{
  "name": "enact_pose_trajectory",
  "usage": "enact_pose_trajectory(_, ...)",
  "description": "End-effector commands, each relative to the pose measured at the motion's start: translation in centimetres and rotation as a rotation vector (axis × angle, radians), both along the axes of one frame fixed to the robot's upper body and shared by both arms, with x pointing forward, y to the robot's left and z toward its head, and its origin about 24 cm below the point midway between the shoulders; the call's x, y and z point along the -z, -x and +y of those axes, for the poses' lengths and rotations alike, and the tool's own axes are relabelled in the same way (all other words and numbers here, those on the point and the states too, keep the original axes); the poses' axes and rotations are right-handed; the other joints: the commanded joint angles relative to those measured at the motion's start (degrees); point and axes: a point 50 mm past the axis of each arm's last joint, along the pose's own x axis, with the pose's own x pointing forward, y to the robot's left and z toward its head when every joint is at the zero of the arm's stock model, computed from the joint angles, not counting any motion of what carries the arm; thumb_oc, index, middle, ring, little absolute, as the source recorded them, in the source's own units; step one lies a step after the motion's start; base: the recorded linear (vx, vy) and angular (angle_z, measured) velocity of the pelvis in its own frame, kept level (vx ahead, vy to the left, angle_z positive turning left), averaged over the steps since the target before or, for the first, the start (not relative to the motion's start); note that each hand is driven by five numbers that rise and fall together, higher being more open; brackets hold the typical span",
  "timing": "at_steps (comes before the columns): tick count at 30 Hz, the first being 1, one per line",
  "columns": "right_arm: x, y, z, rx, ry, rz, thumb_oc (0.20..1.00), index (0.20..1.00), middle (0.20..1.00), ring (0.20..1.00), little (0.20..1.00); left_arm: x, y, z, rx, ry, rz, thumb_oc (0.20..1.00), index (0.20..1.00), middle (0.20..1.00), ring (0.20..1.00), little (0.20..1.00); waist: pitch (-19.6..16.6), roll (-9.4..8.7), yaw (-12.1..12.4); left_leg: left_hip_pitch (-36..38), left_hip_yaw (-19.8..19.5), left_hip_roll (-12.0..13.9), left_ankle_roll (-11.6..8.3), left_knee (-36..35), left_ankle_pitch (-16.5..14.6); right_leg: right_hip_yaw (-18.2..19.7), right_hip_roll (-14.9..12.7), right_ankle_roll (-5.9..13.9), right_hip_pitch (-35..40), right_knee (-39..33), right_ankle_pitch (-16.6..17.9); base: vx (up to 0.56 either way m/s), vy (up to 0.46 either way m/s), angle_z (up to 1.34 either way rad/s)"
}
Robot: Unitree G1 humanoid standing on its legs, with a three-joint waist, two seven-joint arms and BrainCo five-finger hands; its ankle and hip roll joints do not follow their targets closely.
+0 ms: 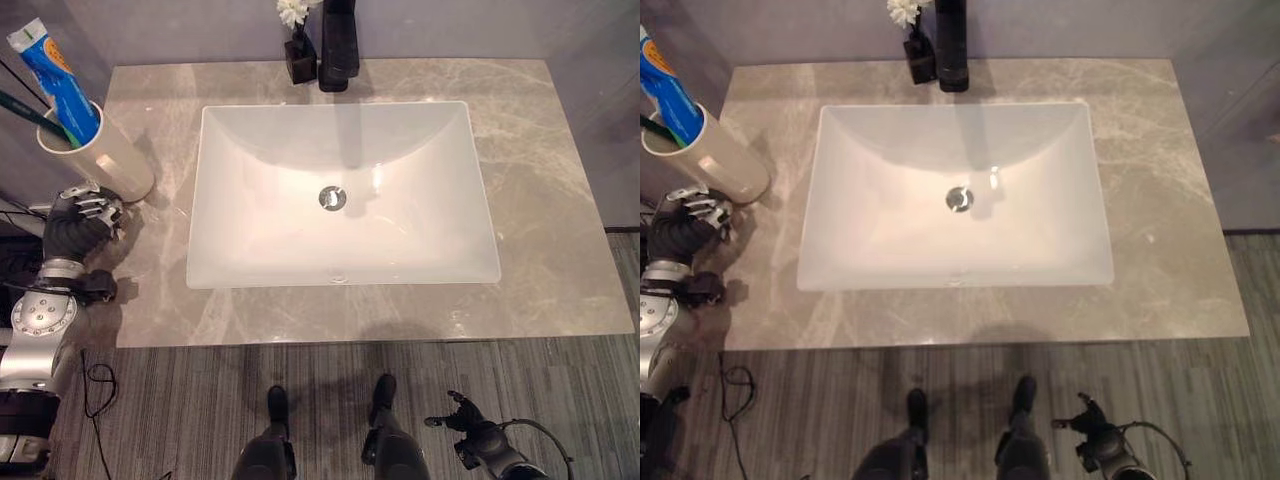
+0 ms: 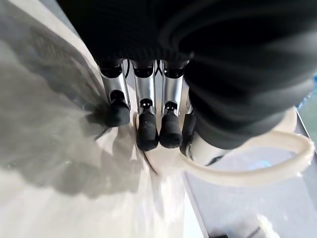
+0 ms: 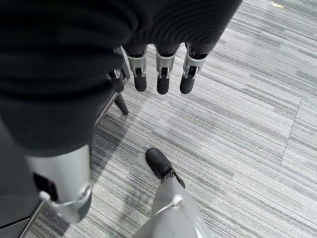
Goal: Put brush and paste in cup on sink, flatten towel.
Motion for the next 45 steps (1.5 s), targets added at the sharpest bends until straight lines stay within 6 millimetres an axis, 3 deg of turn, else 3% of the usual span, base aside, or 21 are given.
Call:
enact_pose_trajectory(1, -0.7, -1.4, 0.1, -0.010, -0.004, -0.047, 1.000, 1.000, 1.000, 1.000, 1.000, -3.4, -1.1, 0.8, -0.052, -0.066, -0.092, 0.200, 0.200, 0.200, 0.200, 0.200, 1.4, 1.46, -0.3, -1.9, -1.3, -1.1, 1.87, 0.0, 1.4, 1.4, -3.2, 5.61, 5.1, 5.7, 3.1, 0.00, 0.004, -0.05)
enact_pose_trajectory(5, -0.8, -1.7, 0.3, -0.025, -0.003, -0.054, 1.000, 1.000, 1.000, 1.000, 1.000, -4.8, -1.8, 1.0, -0.067, -0.091, -0.106, 0.200, 0.200, 0.200, 0.200, 0.200, 1.5, 1.27, -0.5, -2.3, -1.3, -1.2, 1.81, 0.0, 1.5, 1.5, -3.2, 5.76, 5.0, 5.2, 3.7, 0.00, 0.000, -0.08)
enact_pose_trajectory(14, -1.5, -3.4, 1.7, -0.068, -0.040, -0.112, 1.000, 1.000, 1.000, 1.000, 1.000, -9.9, -4.7, 0.1, -0.099, -0.132, -0.181, 0.200, 0.200, 0.200, 0.200, 0.200, 1.8, 0.82, -1.8, -4.2, -0.3, -1.1, 1.80, 0.0, 1.5, 2.7, -2.8, 6.46, 3.5, 2.8, 7.5, 0.00, 0.003, -0.03)
enact_pose_trajectory(22, -1.1, -2.9, 1.8, -0.065, -0.043, -0.092, 1.000, 1.000, 1.000, 1.000, 1.000, -10.8, -5.5, -0.4, -0.123, -0.127, -0.204, 0.200, 0.200, 0.200, 0.200, 0.200, 2.1, 0.27, -2.4, -5.0, -0.1, -0.9, 1.85, 0.0, 1.6, 2.9, -2.5, 6.46, 2.9, 2.5, 8.4, 0.00, 0.008, -0.09)
enact_pose_trajectory(26, -0.8, -2.4, 1.7, -0.058, -0.041, -0.075, 1.000, 1.000, 1.000, 1.000, 1.000, -10.2, -5.1, -0.7, -0.099, -0.127, -0.209, 0.200, 0.200, 0.200, 0.200, 0.200, 2.0, 0.21, -2.1, -4.8, -0.2, -0.9, 1.92, 0.0, 1.3, 2.7, -2.6, 6.46, 3.3, 2.4, 8.1, 0.00, 0.000, 0.00)
enact_pose_trajectory(30, -0.9, -2.3, 1.6, -0.059, -0.040, -0.083, 1.000, 1.000, 1.000, 1.000, 1.000, -8.4, -3.3, 0.1, -0.085, -0.134, -0.197, 0.200, 0.200, 0.200, 0.200, 0.200, 1.7, 0.25, -1.3, -4.3, -0.3, -1.2, 1.99, 0.0, 1.0, 2.5, -2.8, 6.40, 3.6, 2.4, 7.6, 0.00, 0.000, 0.00)
enact_pose_trajectory(31, -1.0, -2.3, 1.5, -0.060, -0.040, -0.089, 1.000, 1.000, 1.000, 1.000, 1.000, -7.6, -2.1, 0.9, -0.094, -0.145, -0.189, 0.200, 0.200, 0.200, 0.200, 0.200, 1.6, 0.45, -0.9, -4.3, -0.3, -1.4, 1.99, 0.0, 0.9, 2.3, -2.9, 6.40, 3.7, 2.3, 7.5, 0.01, 0.014, -0.04)
enact_pose_trajectory(35, -1.4, -2.6, 1.0, -0.070, -0.034, -0.112, 1.000, 1.000, 1.000, 1.000, 1.000, -6.4, -0.1, 3.2, -0.177, -0.179, -0.142, 0.200, 0.200, 0.200, 0.200, 0.200, 1.8, 0.84, -0.2, -4.3, -0.1, -1.6, 2.02, 0.0, 0.9, 1.9, -3.1, 6.40, 3.9, 1.9, 7.3, 0.00, 0.010, -0.03)
enact_pose_trajectory(41, -2.0, -3.6, 1.4, -0.096, -0.038, -0.151, 1.000, 1.000, 1.000, 1.000, 1.000, -8.0, -0.1, 5.4, -0.309, -0.166, -0.162, 0.200, 0.200, 0.200, 0.200, 0.200, 2.9, -0.16, -0.3, -5.1, 1.6, -0.9, 2.34, 2.2, 0.4, 3.1, -2.8, 6.46, 3.2, 1.6, 8.8, -0.03, -0.006, 0.02)
enact_pose_trajectory(45, -2.1, -3.6, 1.1, -0.105, -0.033, -0.151, 1.000, 1.000, 1.000, 1.000, 1.000, -10.9, -1.5, 5.2, -0.340, -0.149, -0.209, 0.200, 0.200, 0.200, 0.200, 0.200, 3.3, -1.30, -1.2, -7.6, 2.3, -0.2, 2.52, 5.5, -0.6, 3.8, -2.6, 6.46, 2.1, 1.7, 11.0, -0.04, -0.021, -0.29)
